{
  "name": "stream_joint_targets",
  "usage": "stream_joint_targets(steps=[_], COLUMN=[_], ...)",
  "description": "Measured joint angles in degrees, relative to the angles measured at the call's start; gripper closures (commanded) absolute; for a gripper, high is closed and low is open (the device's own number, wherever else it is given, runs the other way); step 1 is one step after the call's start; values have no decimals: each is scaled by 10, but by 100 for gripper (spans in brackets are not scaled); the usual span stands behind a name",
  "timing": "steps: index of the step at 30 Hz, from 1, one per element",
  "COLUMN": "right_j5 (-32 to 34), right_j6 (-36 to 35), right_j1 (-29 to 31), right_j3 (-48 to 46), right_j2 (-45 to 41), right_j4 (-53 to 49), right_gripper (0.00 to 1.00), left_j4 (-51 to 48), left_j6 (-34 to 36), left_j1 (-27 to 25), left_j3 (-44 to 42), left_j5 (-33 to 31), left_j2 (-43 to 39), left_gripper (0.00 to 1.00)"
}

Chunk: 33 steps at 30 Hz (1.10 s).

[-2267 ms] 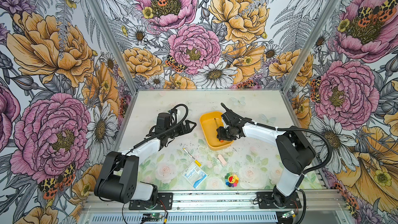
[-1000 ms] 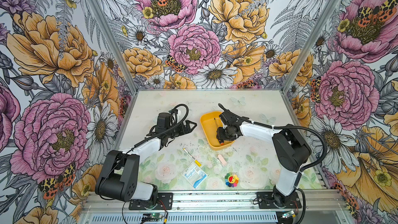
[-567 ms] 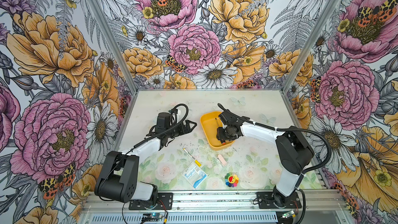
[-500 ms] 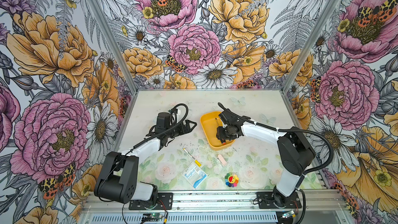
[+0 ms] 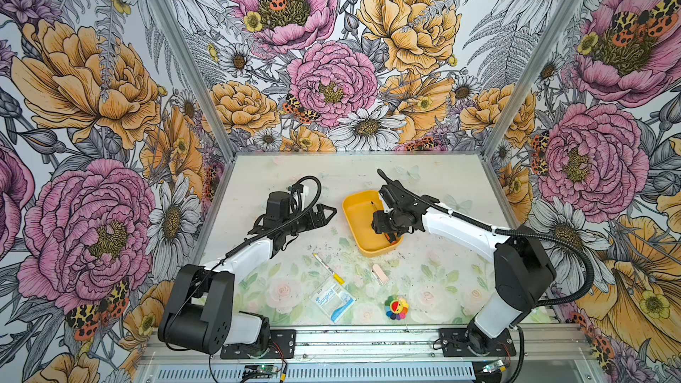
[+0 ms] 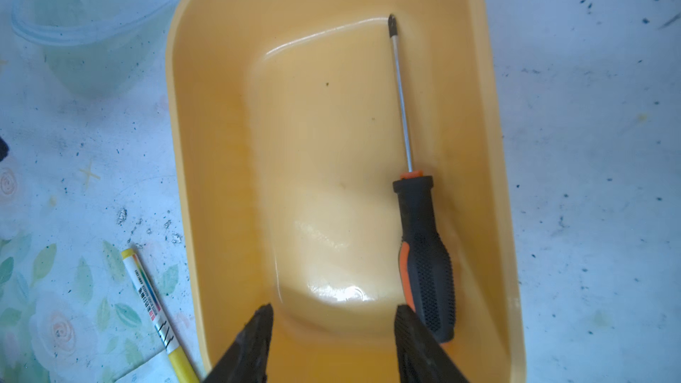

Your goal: Put the screwdriver in the bin

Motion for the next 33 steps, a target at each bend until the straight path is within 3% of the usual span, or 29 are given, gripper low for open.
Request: stream_joint_targets(steps=[11,23,33], right_j5=[22,55,79], right_j6=[-54,-72,-157], right_j1=[-14,-61,-142], right_j3=[-5,-84,-143], right_j2=[-73,-101,-190], right_j4=[-2,-2,34], right_gripper=[45,45,45], left_j4=[-5,-3,-77], left_j6=[0,2,97], left_j1=[0,-13,-13], left_j3=[0,0,22], left_j5=[0,-3,-126], left_j2=[-6,-6,-67], left_gripper=[1,1,1])
